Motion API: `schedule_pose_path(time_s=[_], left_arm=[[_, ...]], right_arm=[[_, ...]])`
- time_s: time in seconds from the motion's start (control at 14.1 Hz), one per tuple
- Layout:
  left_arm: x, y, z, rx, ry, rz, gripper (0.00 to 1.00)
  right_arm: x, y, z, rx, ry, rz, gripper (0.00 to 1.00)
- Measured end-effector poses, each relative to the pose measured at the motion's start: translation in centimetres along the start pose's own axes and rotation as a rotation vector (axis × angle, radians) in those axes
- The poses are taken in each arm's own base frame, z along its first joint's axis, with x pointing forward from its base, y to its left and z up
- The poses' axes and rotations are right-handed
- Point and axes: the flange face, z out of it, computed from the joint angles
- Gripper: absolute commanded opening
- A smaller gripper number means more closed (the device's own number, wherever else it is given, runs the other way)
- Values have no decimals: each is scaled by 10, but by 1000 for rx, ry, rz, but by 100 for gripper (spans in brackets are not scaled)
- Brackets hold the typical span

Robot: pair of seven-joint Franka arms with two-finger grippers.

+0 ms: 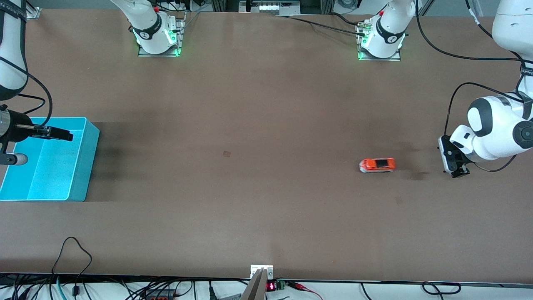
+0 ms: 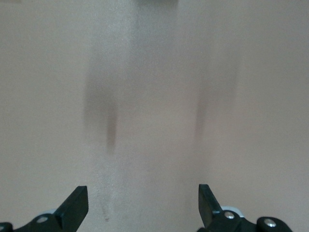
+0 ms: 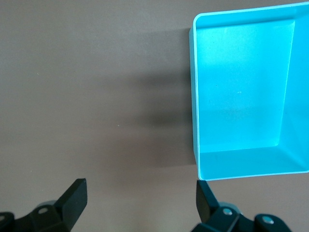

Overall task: Wind up bus and store in blue box
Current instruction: 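Release the bus with the left gripper so it rolls forward, then raise and withdraw the left gripper as the bus rolls to the box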

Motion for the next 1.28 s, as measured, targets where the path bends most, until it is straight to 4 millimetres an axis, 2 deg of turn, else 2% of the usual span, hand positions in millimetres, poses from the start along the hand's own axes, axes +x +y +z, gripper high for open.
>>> schedule_pose_path(time_s=[0.28,0.5,0.85,1.0,1.14,1.28], left_arm=[[0,2,-3,-13,-1,-24,100],[5,7,-27,-59,-8,-85,100],[16,22,-93,-163,-37,-202,100],[19,36,-129,-193,-57,-276,100],[30,51,-169,-218,-81,-359,100],[42,57,-207,-218,-98,-417,100]], right_arm=[[0,0,0,0,0,0,100],[0,0,0,0,0,0,100],[0,0,0,0,0,0,100],[0,0,0,0,0,1,100],[0,1,0,0,0,1,100],[0,1,0,0,0,1,100]])
